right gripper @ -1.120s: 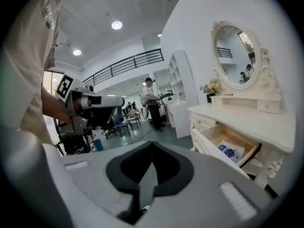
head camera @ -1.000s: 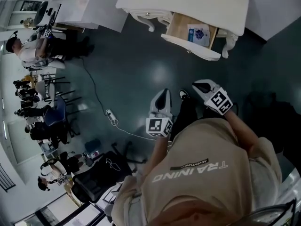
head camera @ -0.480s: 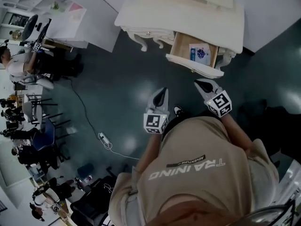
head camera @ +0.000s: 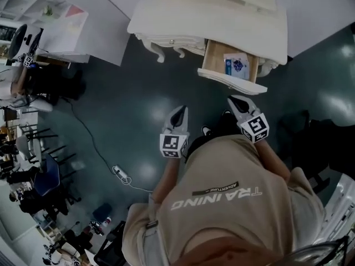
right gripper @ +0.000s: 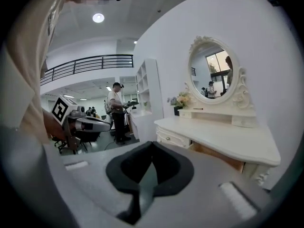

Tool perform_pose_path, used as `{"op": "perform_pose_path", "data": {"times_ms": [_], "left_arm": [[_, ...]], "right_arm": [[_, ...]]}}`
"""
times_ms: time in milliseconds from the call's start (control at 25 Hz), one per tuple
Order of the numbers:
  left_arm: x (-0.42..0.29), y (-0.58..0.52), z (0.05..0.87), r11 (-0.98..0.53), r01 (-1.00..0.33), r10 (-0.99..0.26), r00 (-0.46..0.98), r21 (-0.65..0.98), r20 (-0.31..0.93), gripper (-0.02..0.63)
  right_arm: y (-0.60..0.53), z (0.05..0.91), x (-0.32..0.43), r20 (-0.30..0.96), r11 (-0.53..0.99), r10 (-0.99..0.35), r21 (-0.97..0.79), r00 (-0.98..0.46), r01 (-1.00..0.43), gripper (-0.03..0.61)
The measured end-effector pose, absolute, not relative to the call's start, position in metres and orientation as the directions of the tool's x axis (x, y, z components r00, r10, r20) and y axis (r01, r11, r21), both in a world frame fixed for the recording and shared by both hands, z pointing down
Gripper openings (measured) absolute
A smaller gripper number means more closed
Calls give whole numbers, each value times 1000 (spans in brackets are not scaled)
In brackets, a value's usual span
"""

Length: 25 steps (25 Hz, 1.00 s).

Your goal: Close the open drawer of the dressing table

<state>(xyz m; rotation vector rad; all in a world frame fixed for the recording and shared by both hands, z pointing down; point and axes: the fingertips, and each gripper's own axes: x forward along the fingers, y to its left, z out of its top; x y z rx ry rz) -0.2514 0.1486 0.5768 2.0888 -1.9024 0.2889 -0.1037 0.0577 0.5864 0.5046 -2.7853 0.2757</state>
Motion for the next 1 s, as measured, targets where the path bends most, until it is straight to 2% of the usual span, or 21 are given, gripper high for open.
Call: {"op": "perform_pose_path", "data": {"times_ms": [160, 320, 480, 680, 1000], "left_arm": [[-232, 88, 581, -179, -980, -919, 200, 90, 341, 0], [-227, 40, 588, -232, -969, -906, 246, 82, 344, 0], [-234, -6, 592, -266, -961, -875, 274, 76, 399, 0], [-233, -77, 590, -332, -942, -841, 317, 44, 438, 0], [-199, -160, 582, -443, -893, -799, 431, 74, 419, 0]], "right_arm": [[23, 610, -85, 354, 880, -350, -192, -868, -433, 3], [-11, 667, -80, 445, 848, -316, -263, -838, -460, 3], [-46, 711, -77, 526, 832, -279, -285, -804, -475, 3], [-91, 718, -71, 521, 794, -296, -332, -800, -510, 3], [-116, 722, -48, 549, 709, -343, -381, -762, -593, 3]]}}
